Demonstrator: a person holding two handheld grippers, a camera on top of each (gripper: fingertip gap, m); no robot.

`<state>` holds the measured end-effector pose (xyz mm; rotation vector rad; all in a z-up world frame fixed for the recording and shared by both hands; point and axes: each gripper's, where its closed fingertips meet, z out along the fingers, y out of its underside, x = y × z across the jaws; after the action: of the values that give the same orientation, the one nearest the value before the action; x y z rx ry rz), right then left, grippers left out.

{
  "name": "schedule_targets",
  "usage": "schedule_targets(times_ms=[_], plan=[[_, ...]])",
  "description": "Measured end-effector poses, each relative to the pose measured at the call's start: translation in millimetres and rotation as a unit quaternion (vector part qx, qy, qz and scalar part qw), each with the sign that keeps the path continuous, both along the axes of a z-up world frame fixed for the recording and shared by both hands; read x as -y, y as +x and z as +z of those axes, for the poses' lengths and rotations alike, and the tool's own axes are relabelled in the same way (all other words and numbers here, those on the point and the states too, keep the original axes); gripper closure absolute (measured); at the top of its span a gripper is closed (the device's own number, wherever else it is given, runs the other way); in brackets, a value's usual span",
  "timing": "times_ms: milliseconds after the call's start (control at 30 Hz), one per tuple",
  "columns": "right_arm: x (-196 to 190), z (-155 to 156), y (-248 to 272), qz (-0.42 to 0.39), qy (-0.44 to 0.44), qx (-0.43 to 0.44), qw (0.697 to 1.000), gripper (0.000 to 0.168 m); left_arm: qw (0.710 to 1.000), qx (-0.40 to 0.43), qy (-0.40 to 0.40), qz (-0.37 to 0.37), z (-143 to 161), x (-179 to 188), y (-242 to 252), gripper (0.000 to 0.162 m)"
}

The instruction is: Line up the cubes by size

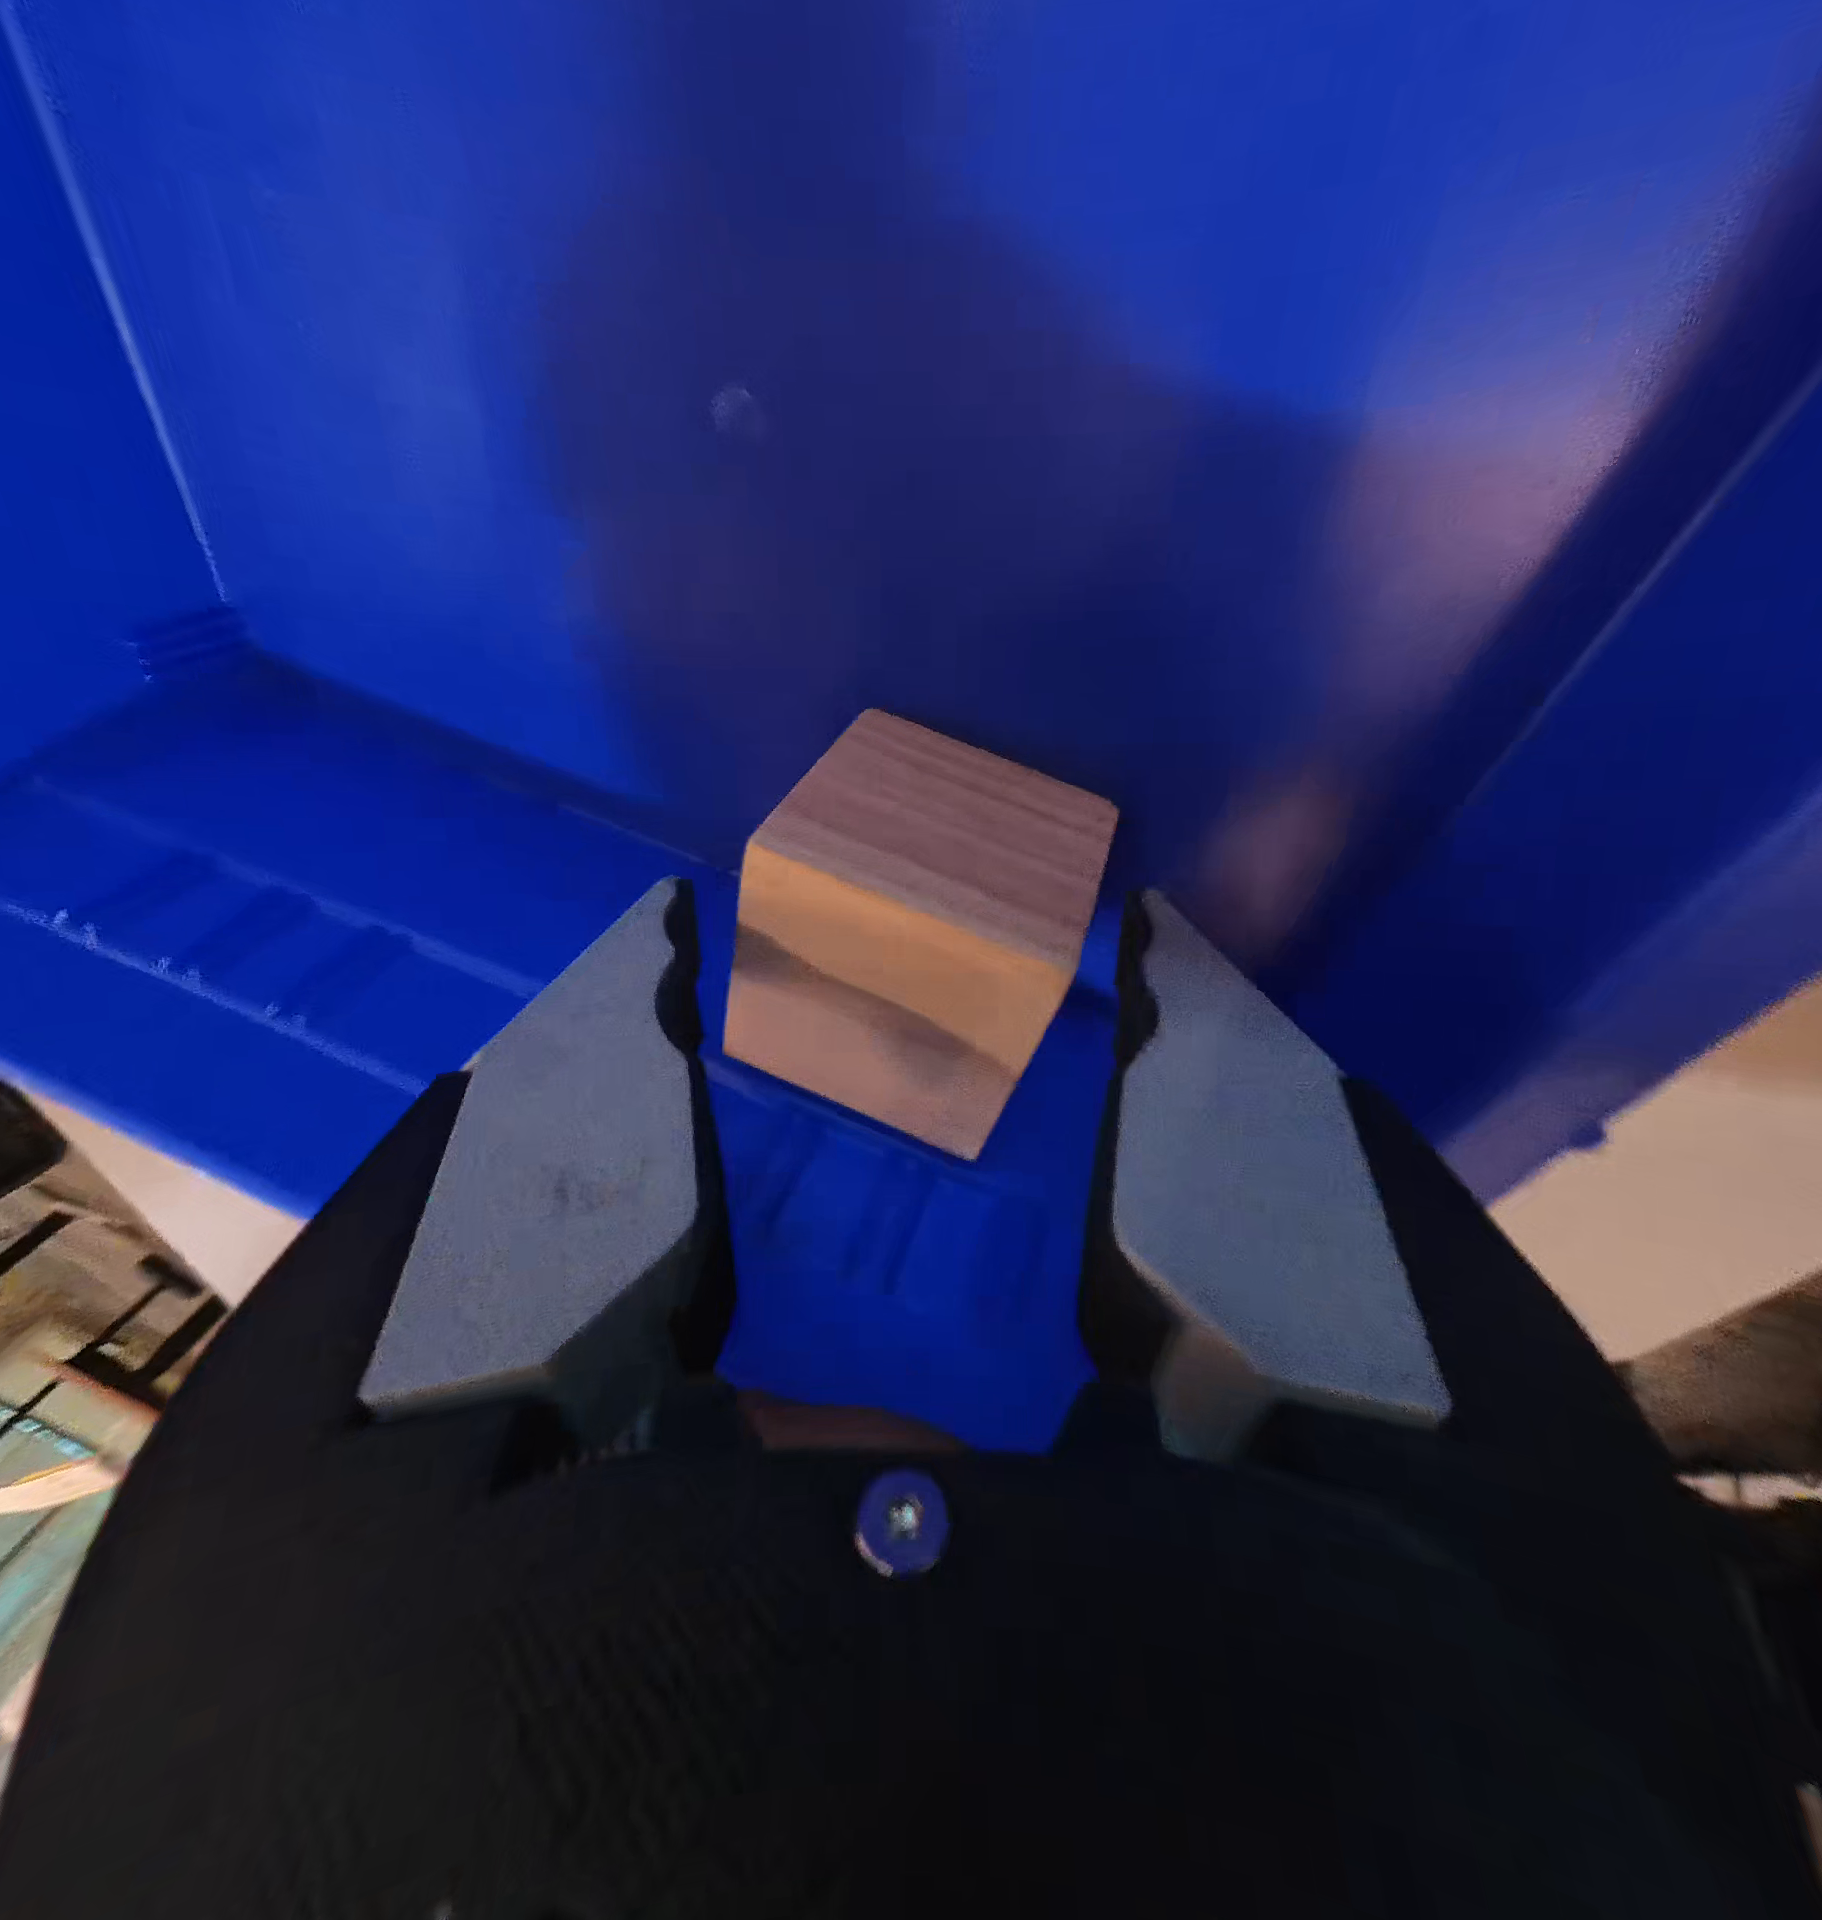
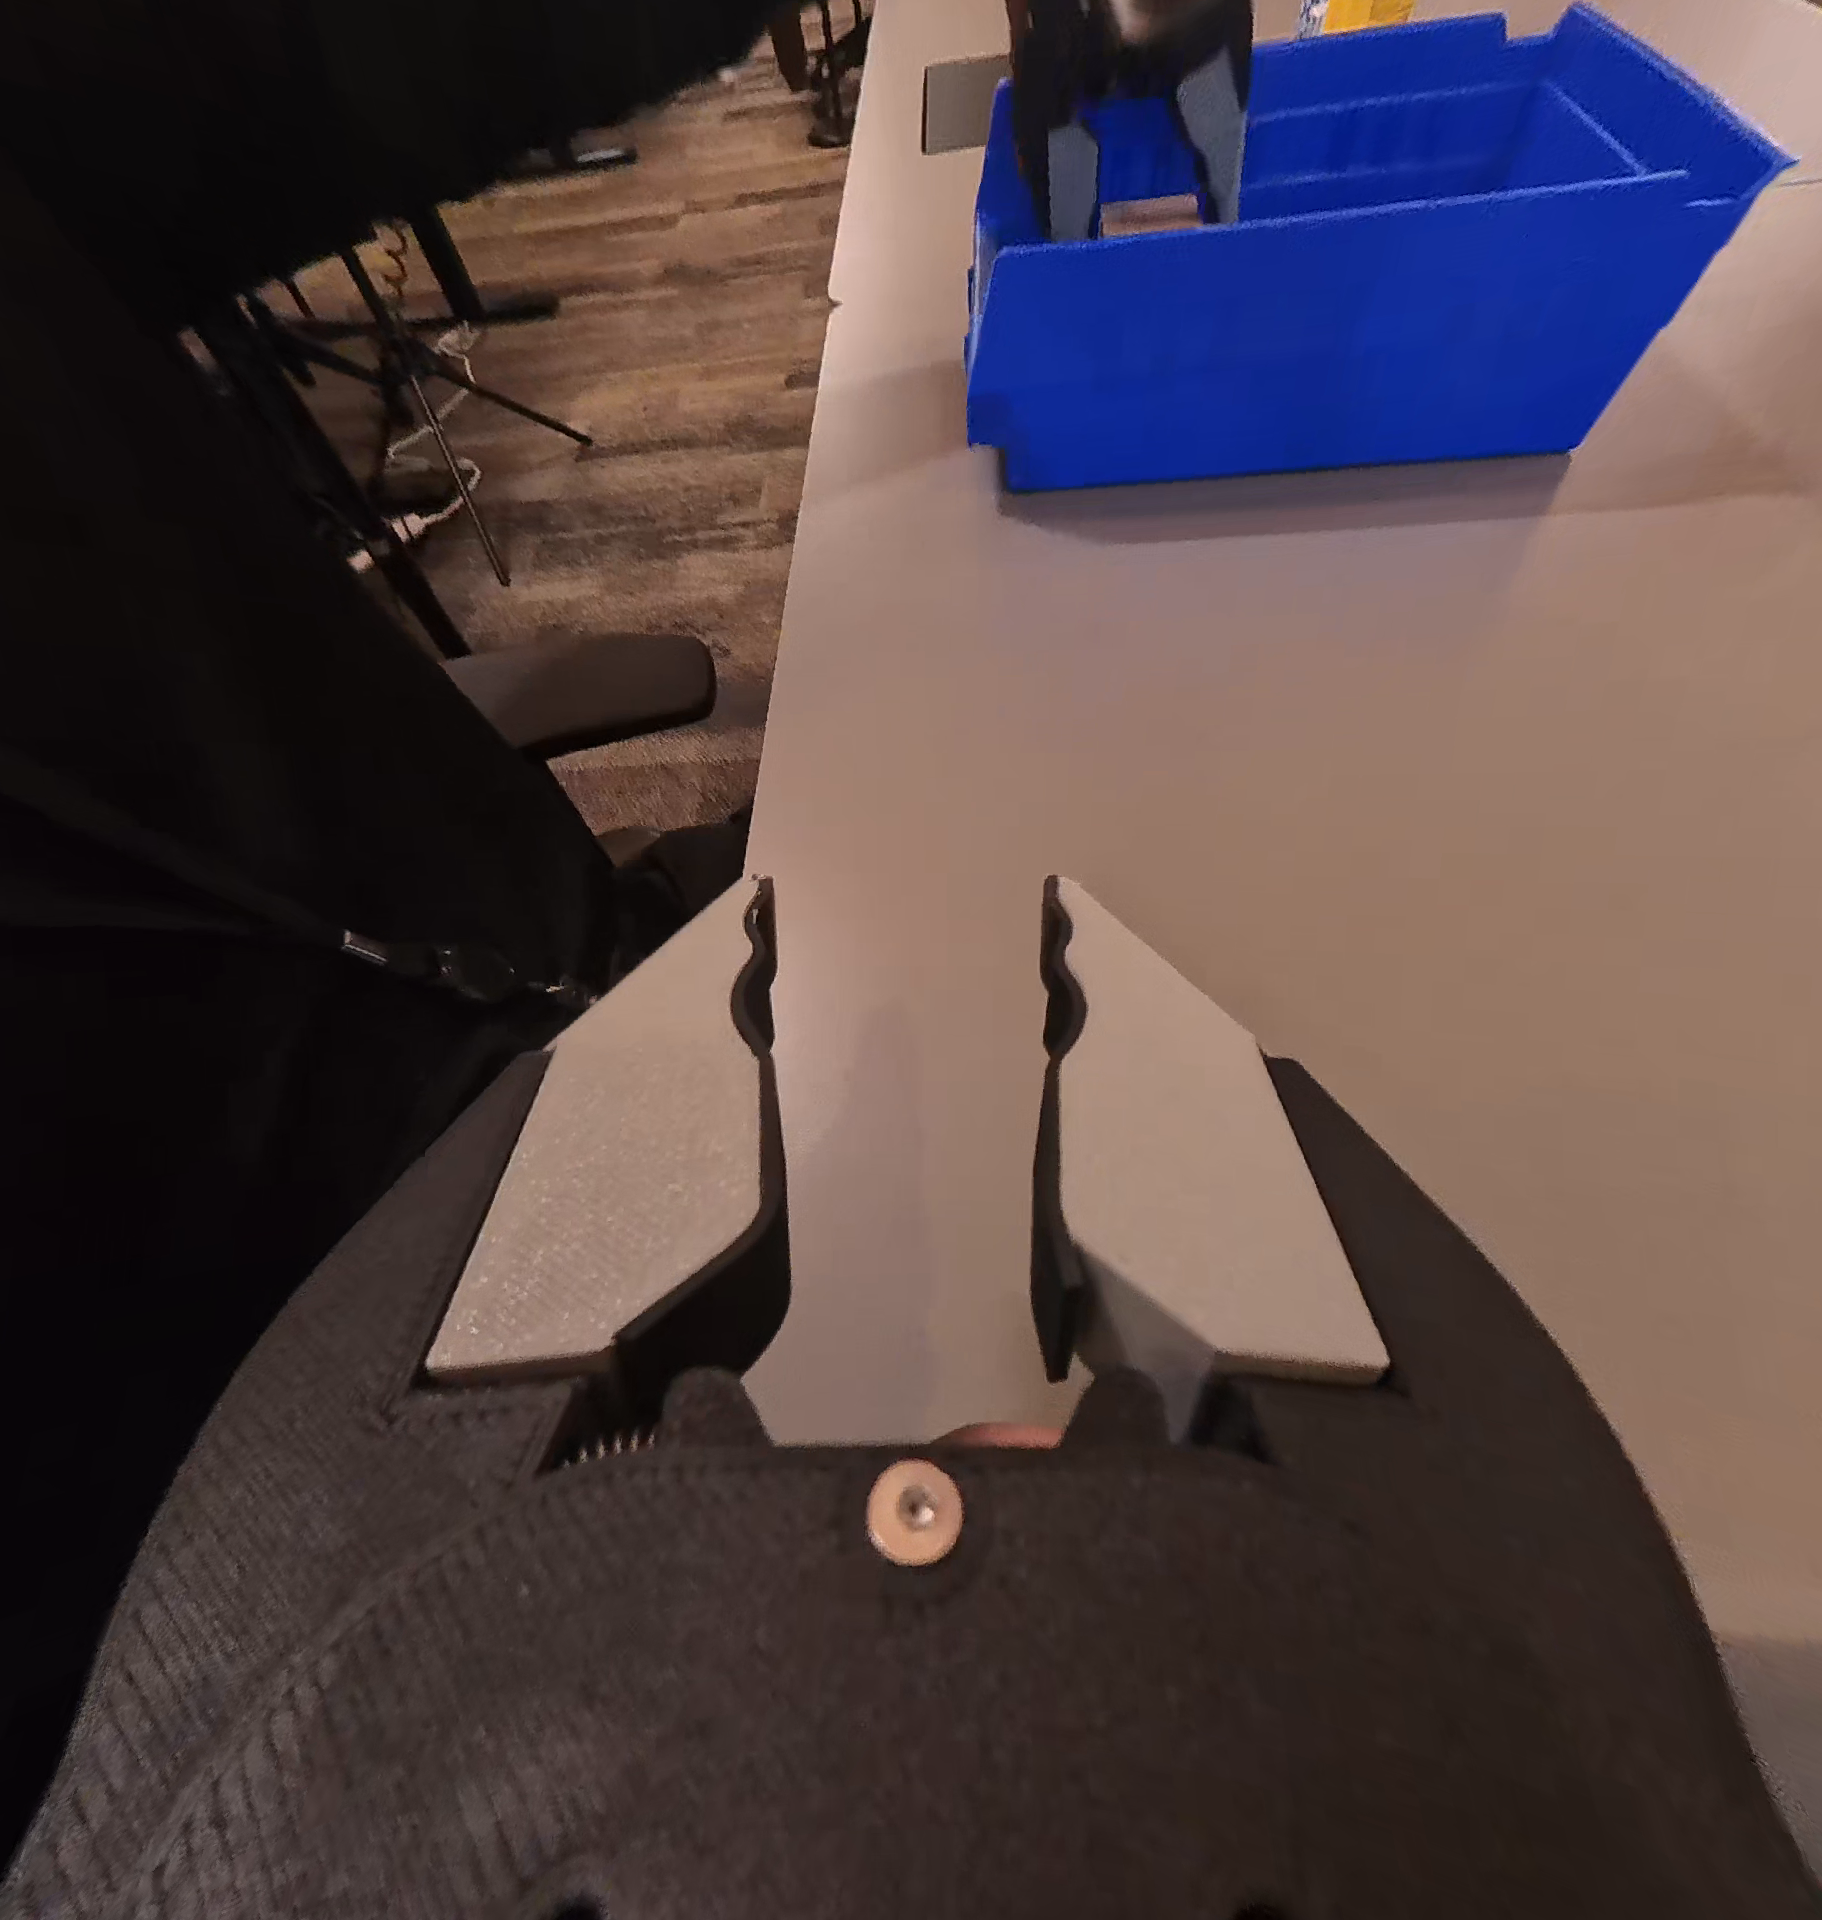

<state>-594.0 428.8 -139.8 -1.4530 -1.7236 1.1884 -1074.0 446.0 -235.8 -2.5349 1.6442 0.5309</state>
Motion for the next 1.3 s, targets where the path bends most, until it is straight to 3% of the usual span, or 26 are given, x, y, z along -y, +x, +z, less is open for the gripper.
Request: schedule_targets(times_ms=[67, 233, 367, 433, 500, 600, 800, 1000, 1067, 1133, 1233, 1300], plan=[[0.3, 2.3, 1.4, 0.000, -0.017, -0.012, 1.000, 0.121, 1.000, -0.012, -0.009, -0.009, -5.3, -1.0, -2.6, 0.092], [4.1, 0.2, 2.7, -0.001, -0.047, -0.025, 0.999, 0.124, 1.000, 0.022, -0.005, -0.011, -2.5, -1.0, 10.4, 0.095], [3.5, -1.4, -0.1, -0.016, -0.082, -0.032, 0.996, 0.122, 0.988, 0.098, 0.119, -0.022, 40.2, -24.0, 41.7, 0.095], [3.6, 3.4, -3.4, -0.023, -0.114, -0.047, 0.992, 0.117, 0.961, 0.166, 0.216, -0.041, 81.9, -34.9, 72.2, 0.095], [5.7, 12.7, -8.5, -0.019, -0.156, -0.070, 0.985, 0.112, 0.915, 0.242, 0.312, -0.077, 128.6, -38.3, 112.9, 0.095], [4.7, 31.8, -22.2, -0.015, -0.217, -0.108, 0.970, 0.098, 0.844, 0.343, 0.380, -0.157, 174.8, -22.2, 193.7, 0.096], [-2.8, 67.7, -61.4, -0.025, -0.303, -0.171, 0.937, 0.084, 0.729, 0.431, 0.433, -0.310, 197.4, 11.6, 351.9, 0.096], [10.7, 75.2, -82.7, 0.007, -0.339, -0.183, 0.923, 0.079, 0.676, 0.484, 0.429, -0.354, 184.5, 26.0, 423.2, 0.096], [15.0, 79.1, -82.9, 0.030, -0.367, -0.195, 0.909, 0.083, 0.665, 0.503, 0.429, -0.346, 183.5, 25.1, 427.8, 0.096], [14.3, 81.7, -80.1, 0.040, -0.373, -0.211, 0.903, 0.109, 0.670, 0.503, 0.432, -0.334, 179.2, 18.8, 426.0, 0.096], [6.0, 67.5, -84.5, 0.003, -0.332, -0.192, 0.924, 0.109, 0.692, 0.488, 0.427, -0.319, 167.2, 9.0, 422.6, 0.096], [2.9, 60.2, -88.7, -0.016, -0.323, -0.175, 0.930, 0.097, 0.711, 0.459, 0.428, -0.316, 157.8, 2.1, 421.3, 0.096]])
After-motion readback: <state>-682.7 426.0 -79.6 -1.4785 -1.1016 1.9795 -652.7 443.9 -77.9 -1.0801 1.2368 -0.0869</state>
